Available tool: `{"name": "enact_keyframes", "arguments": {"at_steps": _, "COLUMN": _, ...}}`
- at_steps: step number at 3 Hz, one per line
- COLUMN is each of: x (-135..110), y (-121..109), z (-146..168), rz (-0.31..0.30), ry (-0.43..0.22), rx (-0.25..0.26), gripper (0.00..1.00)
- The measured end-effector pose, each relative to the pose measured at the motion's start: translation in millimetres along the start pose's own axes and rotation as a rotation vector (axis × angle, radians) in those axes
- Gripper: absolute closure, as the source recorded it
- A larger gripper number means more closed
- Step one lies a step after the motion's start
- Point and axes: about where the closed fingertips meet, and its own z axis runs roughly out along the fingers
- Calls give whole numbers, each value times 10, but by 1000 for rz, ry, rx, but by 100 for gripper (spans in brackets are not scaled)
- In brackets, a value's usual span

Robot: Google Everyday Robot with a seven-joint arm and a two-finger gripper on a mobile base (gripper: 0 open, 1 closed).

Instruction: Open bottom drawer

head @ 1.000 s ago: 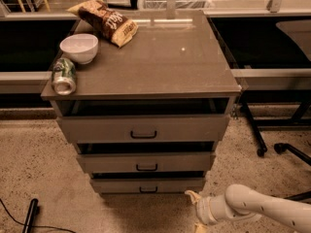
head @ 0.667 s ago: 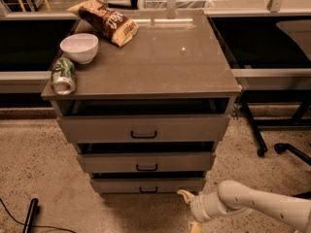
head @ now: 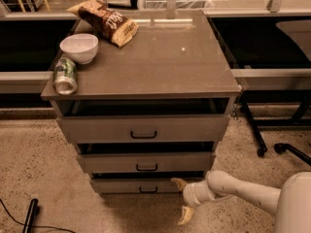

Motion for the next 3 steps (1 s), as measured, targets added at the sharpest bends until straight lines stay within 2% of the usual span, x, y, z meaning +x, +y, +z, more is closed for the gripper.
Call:
{"name": "enact_keyframes", "arguments": {"at_steps": 1, "x": 0, "y": 0, "z": 0, "rz": 0, "ry": 0, "rx": 0, "gripper": 0}}
{"name": "enact_keyframes", "arguments": {"at_steps": 2, "x": 257, "y": -87, "z": 23, "rz": 50, "ry": -11, "rx": 53, "gripper": 0}}
{"name": "enact_keyframes", "arguments": {"at_steps": 3, "x": 773, "y": -219, "z": 38, "rz": 144, "ry": -13, "rx": 139, "gripper": 0}}
